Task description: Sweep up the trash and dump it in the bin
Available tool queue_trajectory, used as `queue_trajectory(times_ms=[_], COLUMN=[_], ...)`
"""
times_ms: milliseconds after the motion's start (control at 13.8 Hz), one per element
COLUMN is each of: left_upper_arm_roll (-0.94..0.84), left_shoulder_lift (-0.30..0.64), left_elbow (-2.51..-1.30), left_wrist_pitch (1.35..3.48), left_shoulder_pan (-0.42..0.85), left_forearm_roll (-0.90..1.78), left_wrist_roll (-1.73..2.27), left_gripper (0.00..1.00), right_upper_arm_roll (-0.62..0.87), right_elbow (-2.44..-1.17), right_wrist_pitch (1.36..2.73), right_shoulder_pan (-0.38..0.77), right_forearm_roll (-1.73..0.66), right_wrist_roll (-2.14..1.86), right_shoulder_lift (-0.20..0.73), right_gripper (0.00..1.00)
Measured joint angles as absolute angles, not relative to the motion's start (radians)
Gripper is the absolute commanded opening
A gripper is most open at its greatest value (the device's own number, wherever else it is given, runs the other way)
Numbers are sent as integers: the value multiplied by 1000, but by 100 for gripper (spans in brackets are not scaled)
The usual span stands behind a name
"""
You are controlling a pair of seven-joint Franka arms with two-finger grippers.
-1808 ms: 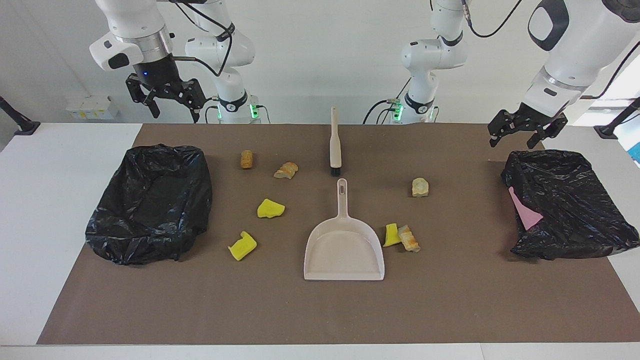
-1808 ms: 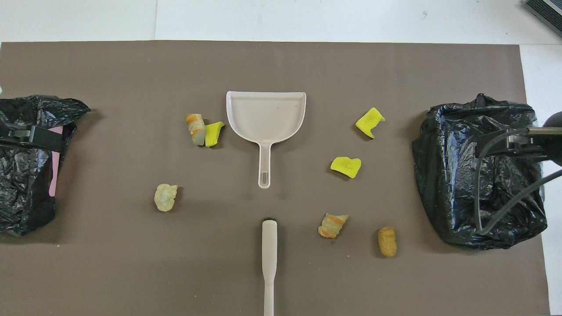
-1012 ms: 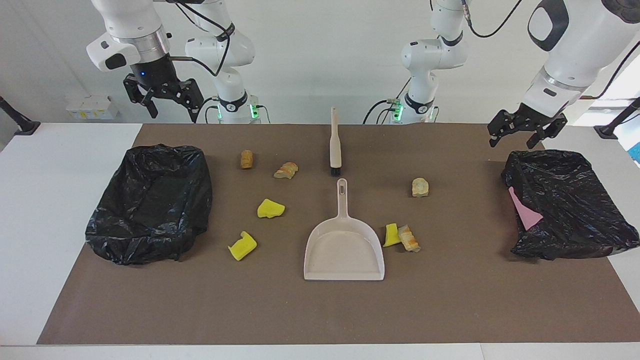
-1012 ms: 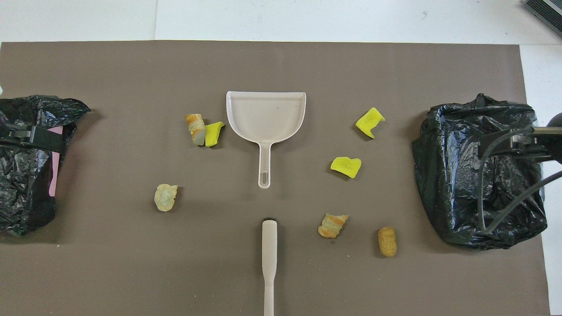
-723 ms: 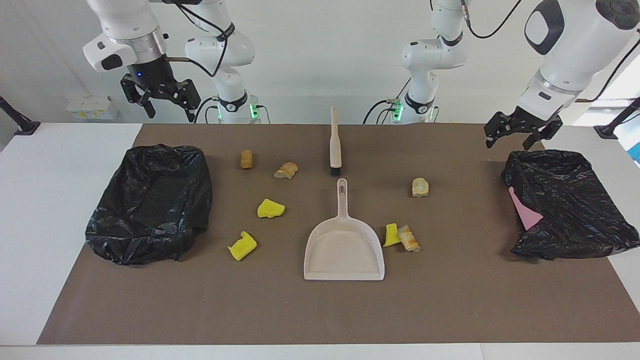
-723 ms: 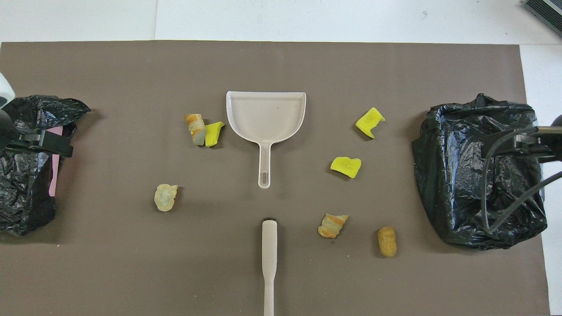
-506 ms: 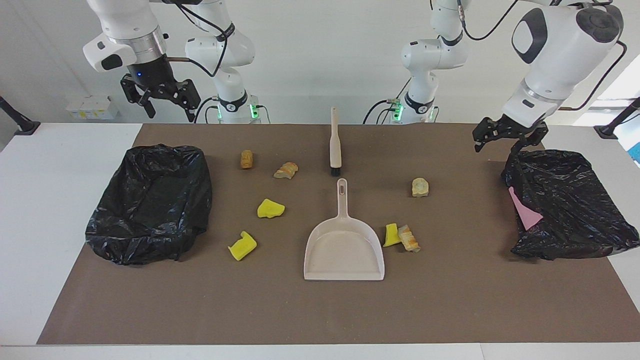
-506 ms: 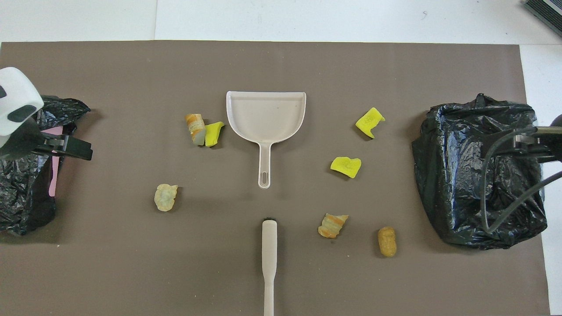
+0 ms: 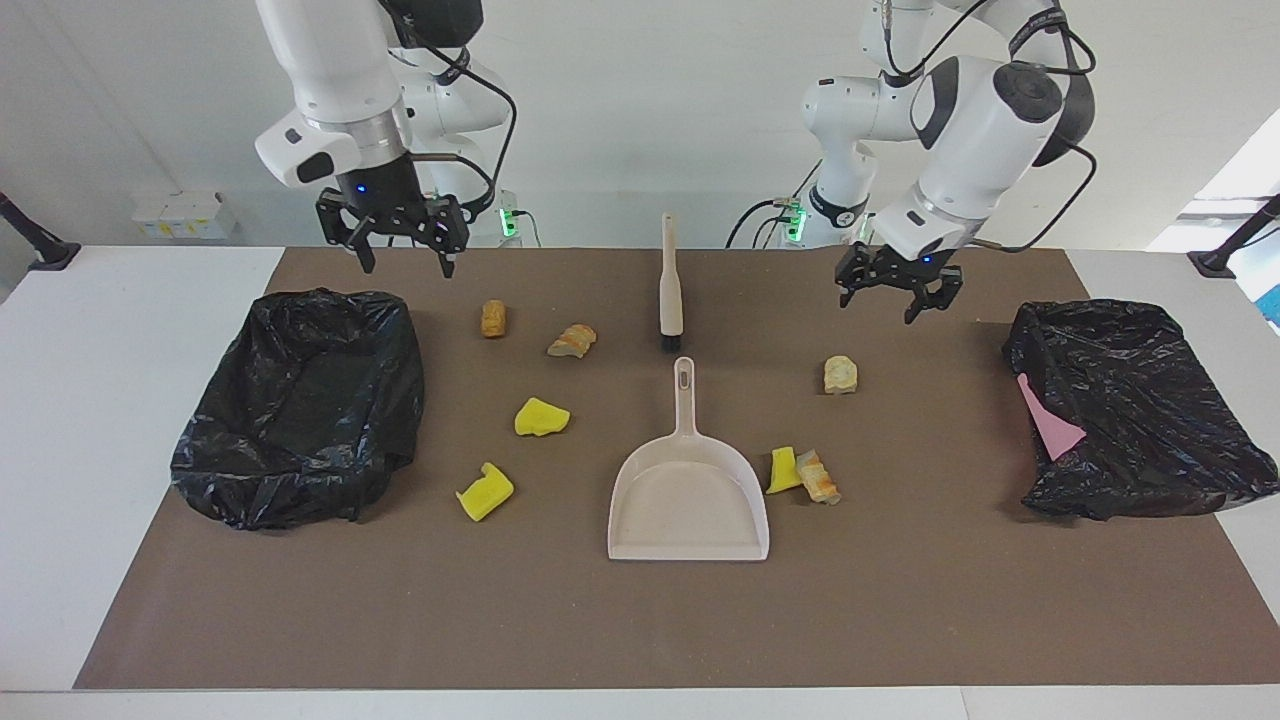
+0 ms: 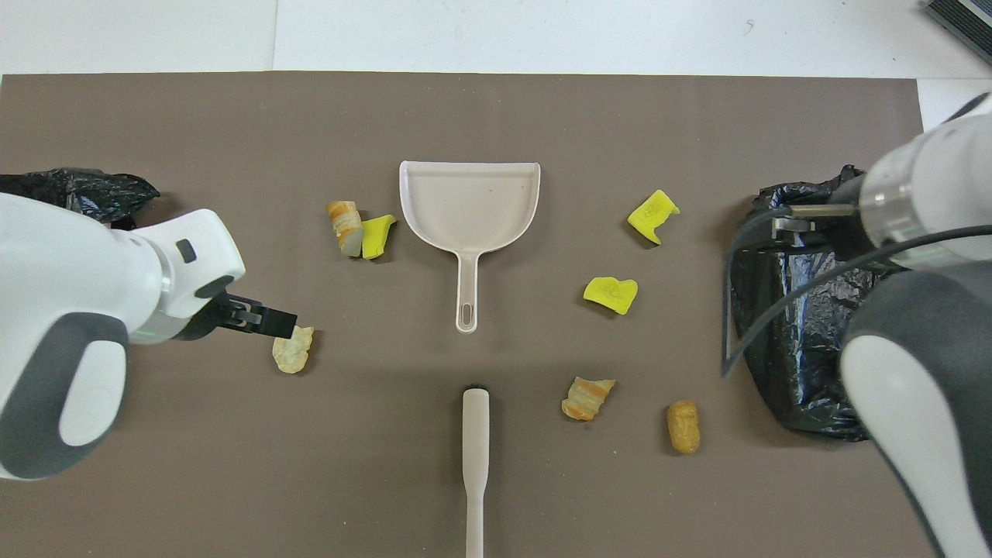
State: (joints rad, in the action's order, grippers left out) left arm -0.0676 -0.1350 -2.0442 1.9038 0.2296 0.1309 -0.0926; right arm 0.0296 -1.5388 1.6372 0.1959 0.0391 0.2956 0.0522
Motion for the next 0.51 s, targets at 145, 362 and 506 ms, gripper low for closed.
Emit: queue_trajectory(times_ms=[145, 362, 506], left_upper_arm_roll=[-69, -69, -70], left_shoulder_lift=[-149, -176, -191], left_elbow=[-2109, -2209, -2254], left_wrist_pitch=[1964, 2062, 2107], left_shoulder_pan=[305, 418, 501], left_forearm_roll=[132, 133, 134], left_wrist_roll=[-70, 19, 98], left_gripper=[100, 100, 100], right_upper_arm_roll=[31, 32, 32], right_elbow=[-1541, -1541, -1536], right_wrist_pitch=[1714, 1800, 1881], right_shoulder_pan=[260, 346, 406], right_forearm_roll=[39, 39, 39], right_wrist_roll=[373, 488, 570], right_shoulder_lift=[109, 201, 271], right_gripper=[100, 100, 100])
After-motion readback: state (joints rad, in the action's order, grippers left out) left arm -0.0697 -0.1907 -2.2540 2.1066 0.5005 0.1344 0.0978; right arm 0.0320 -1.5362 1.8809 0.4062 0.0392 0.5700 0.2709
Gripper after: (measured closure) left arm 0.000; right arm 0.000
